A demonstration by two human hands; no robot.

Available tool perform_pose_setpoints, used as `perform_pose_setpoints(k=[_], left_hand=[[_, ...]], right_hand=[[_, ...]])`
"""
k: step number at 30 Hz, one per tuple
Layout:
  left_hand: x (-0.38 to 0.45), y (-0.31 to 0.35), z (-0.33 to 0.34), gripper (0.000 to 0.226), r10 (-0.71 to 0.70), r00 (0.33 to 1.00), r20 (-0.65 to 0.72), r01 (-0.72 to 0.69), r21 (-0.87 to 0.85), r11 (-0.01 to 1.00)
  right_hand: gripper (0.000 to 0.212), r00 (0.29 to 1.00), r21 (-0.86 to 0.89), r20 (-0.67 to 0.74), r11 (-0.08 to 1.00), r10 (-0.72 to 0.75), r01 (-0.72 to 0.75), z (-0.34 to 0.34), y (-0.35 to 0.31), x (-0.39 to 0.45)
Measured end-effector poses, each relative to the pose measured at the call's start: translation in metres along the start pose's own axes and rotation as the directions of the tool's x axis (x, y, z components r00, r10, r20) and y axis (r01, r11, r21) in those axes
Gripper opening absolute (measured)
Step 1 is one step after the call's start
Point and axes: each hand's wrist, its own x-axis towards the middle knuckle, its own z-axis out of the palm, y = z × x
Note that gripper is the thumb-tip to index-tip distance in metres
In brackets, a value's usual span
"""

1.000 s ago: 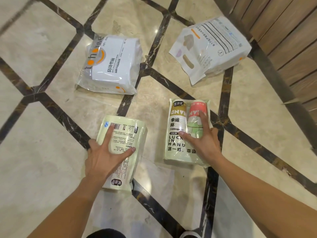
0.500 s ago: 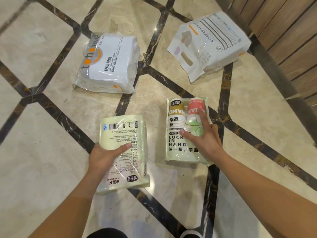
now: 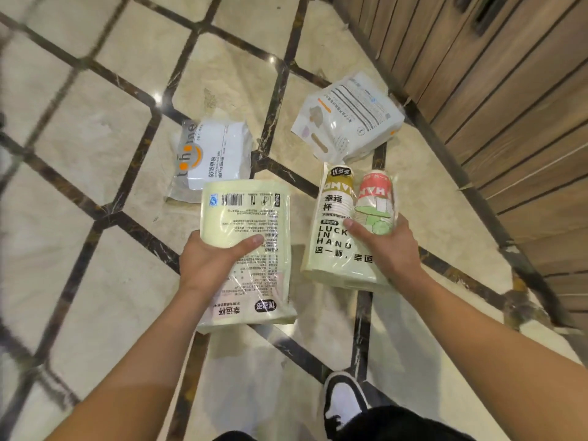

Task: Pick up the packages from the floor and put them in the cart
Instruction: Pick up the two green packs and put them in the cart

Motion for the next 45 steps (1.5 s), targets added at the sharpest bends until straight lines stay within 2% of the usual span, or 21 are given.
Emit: perform_pose_setpoints(k=[4, 7, 9, 12, 16, 18, 20, 22, 23, 26, 30, 34, 36, 38, 40, 41, 42, 44, 45], left_hand=[[-0.087, 0.128, -0.058, 0.072, 0.078, 0.996, 0.044, -0.077, -0.021, 0.997], [-0.159, 0.222, -0.104, 0.08, 0.142, 0.985, 0.097, -0.139, -0.037, 0.99], [-0.206, 0.28, -0.132, 0.084, 0.206, 0.966, 0.158, -0.195, -0.082, 0.977], [-0.282, 0.367, -0.165, 0.076, 0.289, 0.916, 0.277, -0.257, -0.148, 0.955], [-0.377, 0.467, -0.197, 0.068, 0.409, 0.797, 0.445, -0.371, -0.174, 0.912], [-0.426, 0.509, -0.207, 0.059, 0.459, 0.732, 0.504, -0.423, -0.192, 0.886], [-0.476, 0.545, -0.211, 0.05, 0.483, 0.654, 0.583, -0.452, -0.211, 0.867], [-0.528, 0.569, -0.209, 0.048, 0.512, 0.568, 0.644, -0.501, -0.223, 0.836], [-0.553, 0.577, -0.207, 0.047, 0.53, 0.526, 0.666, -0.523, -0.238, 0.818], [-0.633, 0.589, -0.193, 0.039, 0.563, 0.395, 0.726, -0.546, -0.308, 0.779], [-0.756, 0.569, -0.17, 0.027, 0.542, 0.193, 0.818, -0.542, -0.371, 0.754], [-0.878, 0.521, -0.14, 0.046, 0.437, 0.011, 0.899, -0.513, -0.37, 0.774], [-0.946, 0.489, -0.125, 0.04, 0.381, -0.066, 0.922, -0.505, -0.361, 0.784], [-1.018, 0.45, -0.117, 0.025, 0.346, -0.143, 0.927, -0.485, -0.371, 0.792], [-1.088, 0.41, -0.116, 0.023, 0.295, -0.205, 0.933, -0.474, -0.359, 0.804], [-1.12, 0.391, -0.112, 0.025, 0.28, -0.244, 0.928, -0.479, -0.367, 0.797], [-1.151, 0.372, -0.107, 0.031, 0.262, -0.268, 0.927, -0.49, -0.365, 0.791], [-1.211, 0.333, -0.1, 0.055, 0.232, -0.304, 0.924, -0.508, -0.363, 0.781], [-1.24, 0.315, -0.098, 0.06, 0.216, -0.319, 0.923, -0.524, -0.361, 0.771]], right_hand=[[0.084, 0.999, 0.09, -0.034, 0.996, 0.004, -0.001, -0.079, -0.098, -0.081], [0.072, 0.995, 0.117, -0.089, 0.992, -0.035, 0.046, -0.153, -0.179, -0.153], [0.077, 0.991, 0.116, -0.119, 0.99, -0.067, 0.081, -0.202, -0.226, -0.201], [0.086, 0.972, 0.103, -0.215, 0.987, -0.097, 0.121, -0.279, -0.289, -0.272], [0.083, 0.916, 0.104, -0.368, 0.972, -0.16, 0.211, -0.381, -0.356, -0.375], [0.095, 0.884, 0.123, -0.436, 0.961, -0.172, 0.247, -0.428, -0.371, -0.426], [0.104, 0.852, 0.175, -0.505, 0.951, -0.137, 0.257, -0.471, -0.378, -0.478], [0.094, 0.81, 0.184, -0.573, 0.944, -0.125, 0.275, -0.51, -0.374, -0.532], [0.095, 0.785, 0.19, -0.61, 0.943, -0.104, 0.273, -0.527, -0.369, -0.561], [0.112, 0.69, 0.22, -0.724, 0.937, -0.029, 0.271, -0.577, -0.335, -0.64], [0.11, 0.557, 0.306, -0.823, 0.912, 0.11, 0.272, -0.63, -0.264, -0.761], [0.083, 0.407, 0.359, -0.886, 0.885, 0.222, 0.298, -0.66, -0.181, -0.896], [0.064, 0.349, 0.383, -0.897, 0.872, 0.272, 0.304, -0.671, -0.133, -0.963], [0.078, 0.265, 0.437, -0.891, 0.852, 0.367, 0.289, -0.681, -0.081, -1.026], [0.101, 0.201, 0.468, -0.883, 0.829, 0.425, 0.305, -0.693, -0.02, -1.088], [0.104, 0.173, 0.473, -0.881, 0.822, 0.441, 0.318, -0.698, 0.005, -1.121], [0.1, 0.147, 0.487, -0.873, 0.814, 0.465, 0.318, -0.699, 0.02, -1.154], [0.072, 0.091, 0.479, -0.875, 0.824, 0.475, 0.302, -0.702, 0.05, -1.218], [0.062, 0.06, 0.474, -0.876, 0.829, 0.479, 0.298, -0.705, 0.069, -1.246]])
